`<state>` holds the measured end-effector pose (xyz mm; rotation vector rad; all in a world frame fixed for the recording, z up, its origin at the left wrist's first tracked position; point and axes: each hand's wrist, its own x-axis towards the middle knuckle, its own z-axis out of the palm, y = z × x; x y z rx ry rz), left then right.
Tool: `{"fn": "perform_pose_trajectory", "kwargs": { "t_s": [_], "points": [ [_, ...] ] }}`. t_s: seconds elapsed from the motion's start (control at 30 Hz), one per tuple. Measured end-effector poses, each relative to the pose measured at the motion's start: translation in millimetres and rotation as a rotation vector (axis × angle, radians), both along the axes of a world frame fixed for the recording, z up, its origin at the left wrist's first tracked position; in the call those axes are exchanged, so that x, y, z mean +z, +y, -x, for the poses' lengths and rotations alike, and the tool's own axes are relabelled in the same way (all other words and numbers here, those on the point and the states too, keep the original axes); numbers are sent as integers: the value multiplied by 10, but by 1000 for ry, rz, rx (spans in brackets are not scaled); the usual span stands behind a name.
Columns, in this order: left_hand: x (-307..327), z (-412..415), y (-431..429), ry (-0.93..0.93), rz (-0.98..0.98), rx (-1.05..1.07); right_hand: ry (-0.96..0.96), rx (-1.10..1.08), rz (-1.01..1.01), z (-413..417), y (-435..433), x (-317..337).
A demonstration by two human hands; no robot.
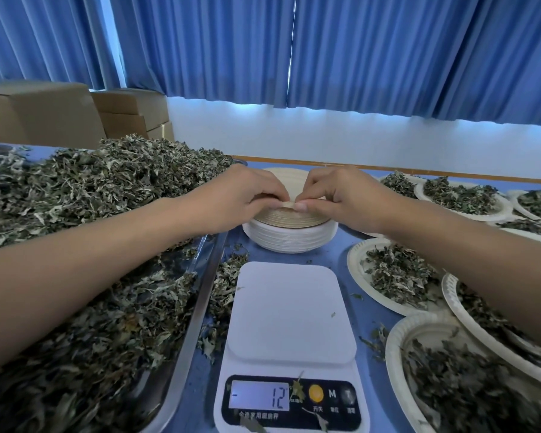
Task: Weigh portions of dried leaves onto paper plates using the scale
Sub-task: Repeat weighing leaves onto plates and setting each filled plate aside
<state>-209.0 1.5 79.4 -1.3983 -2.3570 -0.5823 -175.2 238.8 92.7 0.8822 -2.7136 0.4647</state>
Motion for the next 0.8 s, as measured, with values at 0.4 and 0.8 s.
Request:
{"fn": "perform_pose_trajectory", "kwargs": {
  "t_s": [0.4,0.8],
  "points": [
    [-6,-31,7,-16,35,21,71,11,-143,-134,-57,136],
    [4,-37,14,-20,44,32,104,4,-211,-108,-83,172]
  ]
}}
